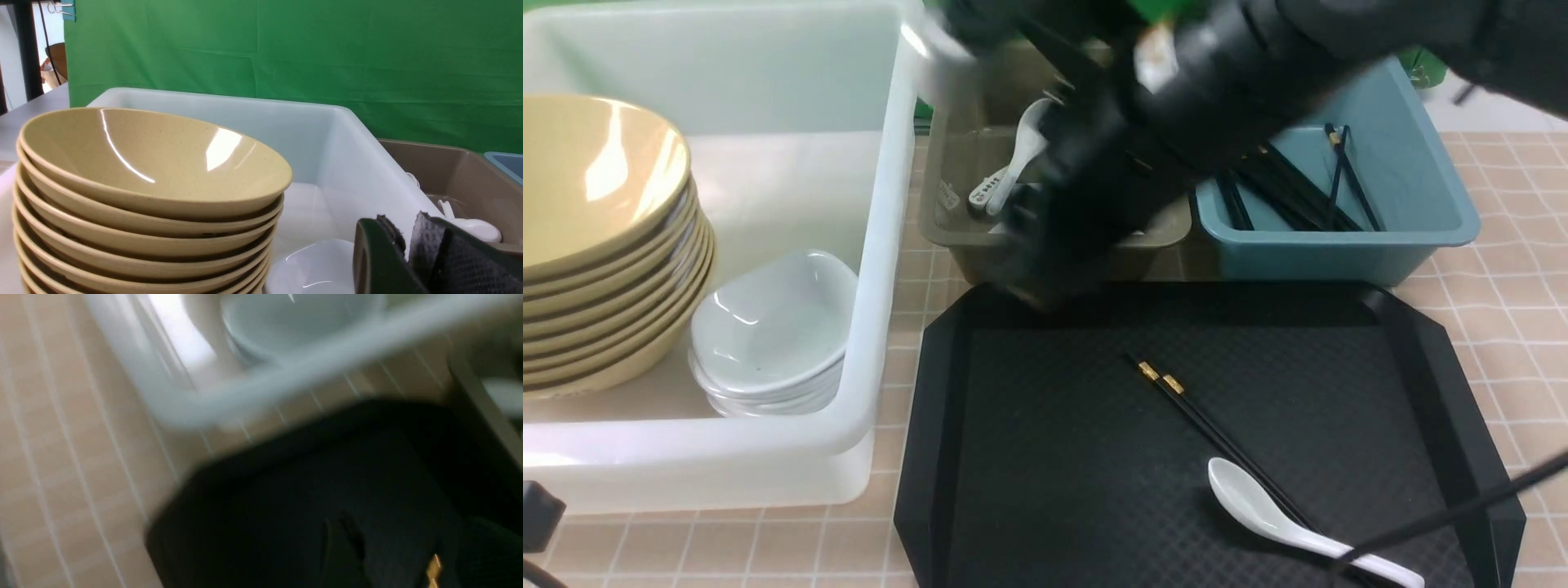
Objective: On brown table put chopsticks spoon bowls plates into blue grey white boxes.
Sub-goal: 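Reach down and grasp the white spoon resting in the bowl with the right gripper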
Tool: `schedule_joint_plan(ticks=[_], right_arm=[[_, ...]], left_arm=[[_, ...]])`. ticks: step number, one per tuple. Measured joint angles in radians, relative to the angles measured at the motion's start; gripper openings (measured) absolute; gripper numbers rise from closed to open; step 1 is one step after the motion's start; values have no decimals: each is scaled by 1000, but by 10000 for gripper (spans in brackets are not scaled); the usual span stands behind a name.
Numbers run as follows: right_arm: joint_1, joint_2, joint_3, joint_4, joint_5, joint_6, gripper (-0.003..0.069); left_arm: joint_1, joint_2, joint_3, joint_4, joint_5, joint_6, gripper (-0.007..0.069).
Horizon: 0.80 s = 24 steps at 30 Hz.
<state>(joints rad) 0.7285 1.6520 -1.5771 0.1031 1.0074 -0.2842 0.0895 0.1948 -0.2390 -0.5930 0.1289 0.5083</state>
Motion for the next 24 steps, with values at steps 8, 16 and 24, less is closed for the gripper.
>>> schedule_joint_plan(ticks=[8,16,24], right_arm=[[-86,-25,514,-122,-194,113,407],[-118,46,684,-116,-517,187,381],[-117,56,682,-103,-548,203,145]], left_arm=[[-4,0,0,0,0,-7,96],[-30,0,2,0,0,-8,96],[-30,0,31,0,-38,-11,96]])
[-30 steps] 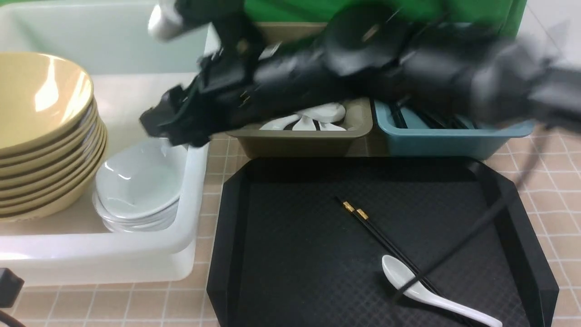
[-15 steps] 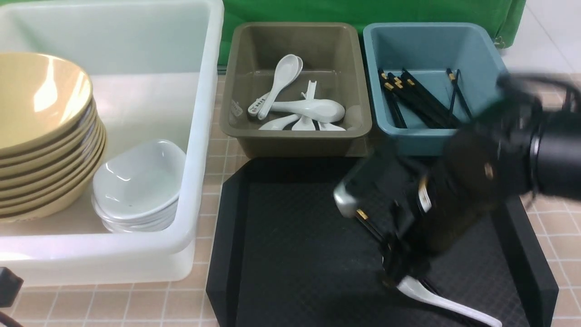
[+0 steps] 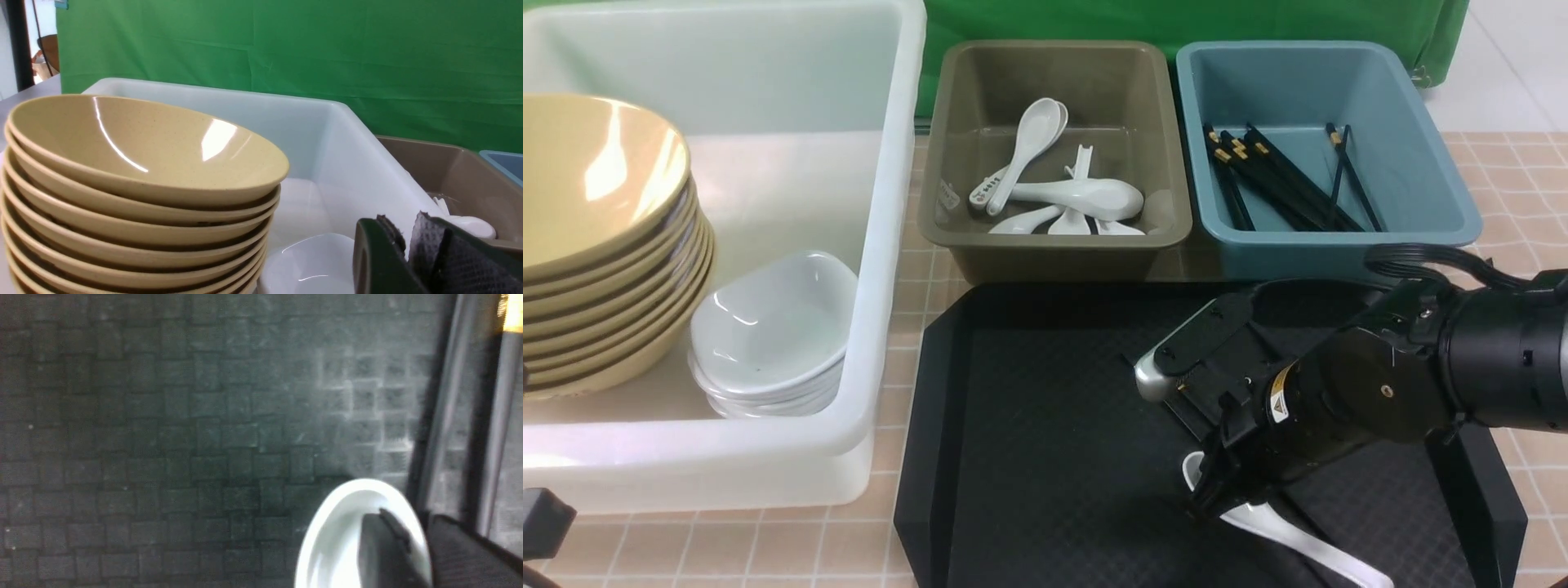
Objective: On brown table put chopsticks spoon bowls plates into blue grey white boxes.
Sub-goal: 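Reach down and grasp the white spoon resting in the bowl with the right gripper, then place the white spoon into the bin of spoons with the right gripper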
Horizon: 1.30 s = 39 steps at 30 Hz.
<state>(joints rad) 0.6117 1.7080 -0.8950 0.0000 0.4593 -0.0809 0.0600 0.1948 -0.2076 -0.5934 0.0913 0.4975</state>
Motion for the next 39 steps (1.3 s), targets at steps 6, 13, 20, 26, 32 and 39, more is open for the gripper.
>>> schedule_joint_plan(ticks=[6,13,20,26,32,39], right_arm=[[0,-43,-33,0,78,6,65],[0,-112,-111,0,118,-18,65],[0,-96,-255,0,-284,-58,65],[-4,98,-451,0,-822,-119,74],[-55,336,-712,0,-681,-149,212],[-91,294,-871,0,-90,-137,403]], left_arm=[[0,0,5,0,-16,0,96],[0,0,5,0,-20,0,96],[0,0,5,0,-21,0,96],[0,0,5,0,-21,0,96],[0,0,14,0,-23,0,96],[0,0,16,-1,-21,0,96]])
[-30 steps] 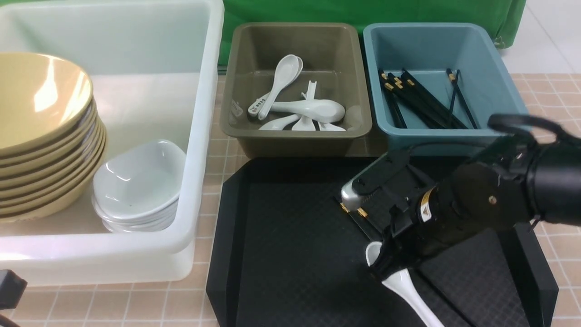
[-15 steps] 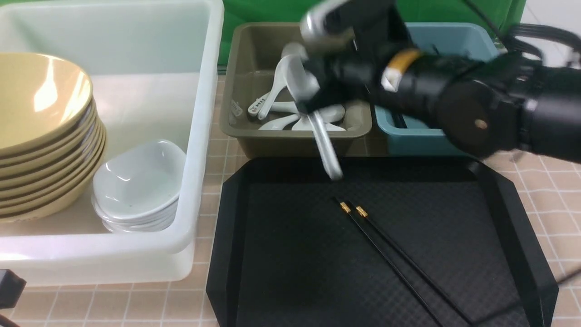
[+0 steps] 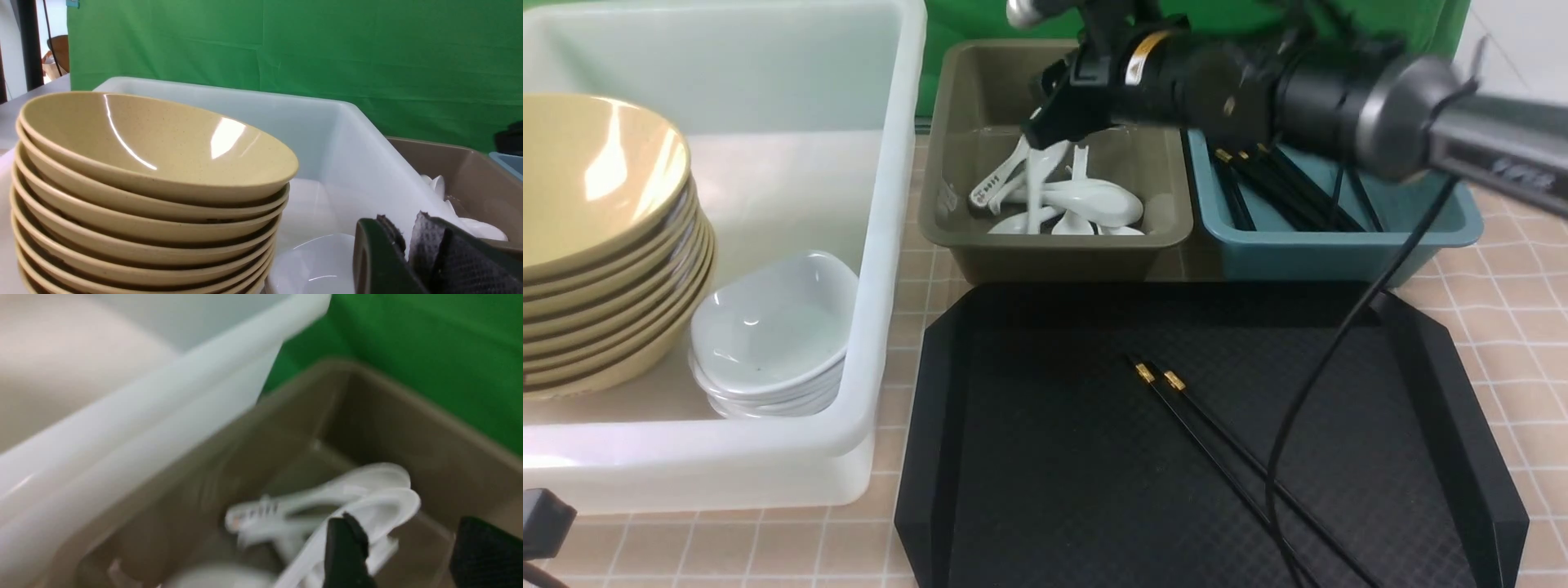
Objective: On brown table put chopsticks spoon bowls plates into blue grey white boxes.
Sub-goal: 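Place the white spoon into the bin of spoons with the right gripper, then move the grippers toward the tableware on the black tray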
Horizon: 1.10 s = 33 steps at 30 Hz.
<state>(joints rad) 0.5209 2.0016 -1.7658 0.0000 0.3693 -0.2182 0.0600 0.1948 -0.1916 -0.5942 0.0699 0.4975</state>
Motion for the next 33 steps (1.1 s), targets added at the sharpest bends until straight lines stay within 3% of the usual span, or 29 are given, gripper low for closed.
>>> schedule_joint_plan(ticks=[4,9,17,24,33], right_arm=[[-7,-120,-17,0,363,0,415],[-12,-180,119,-14,614,4,415],[-10,-167,505,-13,442,98,465],[22,-118,538,-13,350,140,540],[69,-65,529,-8,257,158,521]], left_arm=[[0,0,0,0,-6,0,96],[0,0,0,0,-33,-7,96],[0,0,0,0,-38,-11,96],[0,0,0,0,-38,-11,96],[0,0,0,0,-38,-12,96]])
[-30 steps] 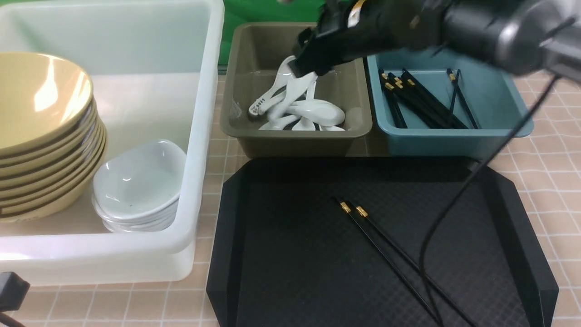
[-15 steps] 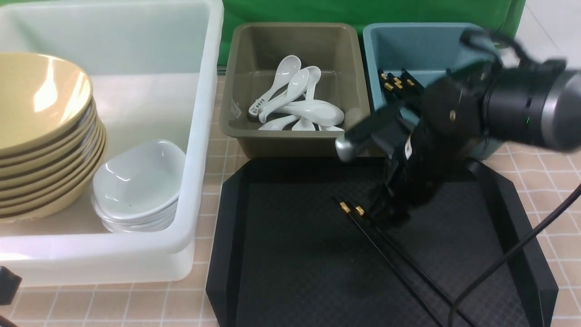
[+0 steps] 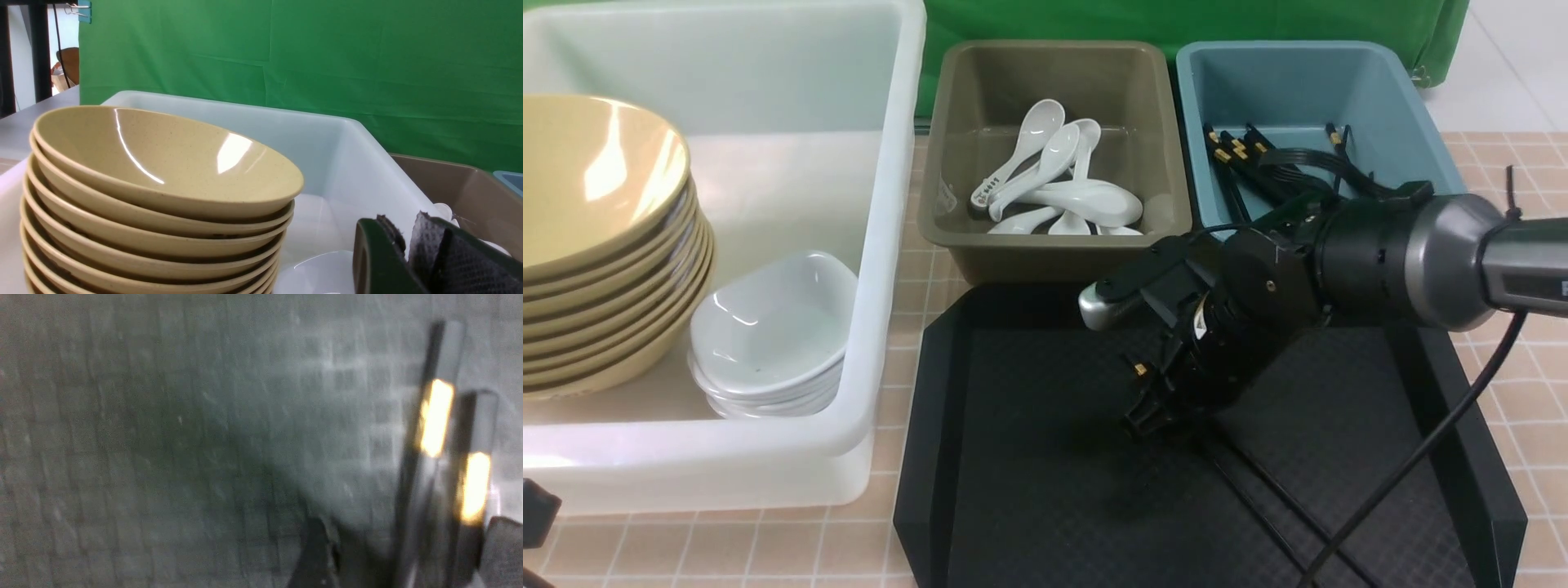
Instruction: On brown table put chopsticks spoon bowls plates into blue grey white boxes.
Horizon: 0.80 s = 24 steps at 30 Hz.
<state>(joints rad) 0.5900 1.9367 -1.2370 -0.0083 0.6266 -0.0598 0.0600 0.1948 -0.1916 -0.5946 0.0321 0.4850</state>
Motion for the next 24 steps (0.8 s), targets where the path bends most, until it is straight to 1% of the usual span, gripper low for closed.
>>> schedule_joint_plan(ticks=[1,2,3,4,5,6,7,8,9,17,24], right_arm=[[0,6,-3,3,2,-7,500],[0,9,-5,8,2,-12,494],[0,17,-8,14,12,-33,432],[2,17,-9,16,16,-48,395],[5,17,-11,20,17,-58,343],[6,18,-12,22,17,-58,331],[8,20,-16,27,20,-77,248],[9,20,-17,27,20,-81,189],[9,17,-17,27,20,-84,152],[9,-60,14,-3,13,-99,159],[9,-183,14,-6,-42,-99,159]], left_arm=[[0,0,0,0,1,0,96],[0,0,0,0,1,0,96],[0,0,0,0,1,0,96],[0,0,0,0,1,0,96],[0,0,0,0,1,0,96],[0,0,0,0,0,0,96],[0,0,0,0,0,0,96],[0,0,0,0,0,0,96],[0,0,0,0,0,-1,96],[0,0,0,0,0,-2,96],[0,0,0,0,0,-2,96]])
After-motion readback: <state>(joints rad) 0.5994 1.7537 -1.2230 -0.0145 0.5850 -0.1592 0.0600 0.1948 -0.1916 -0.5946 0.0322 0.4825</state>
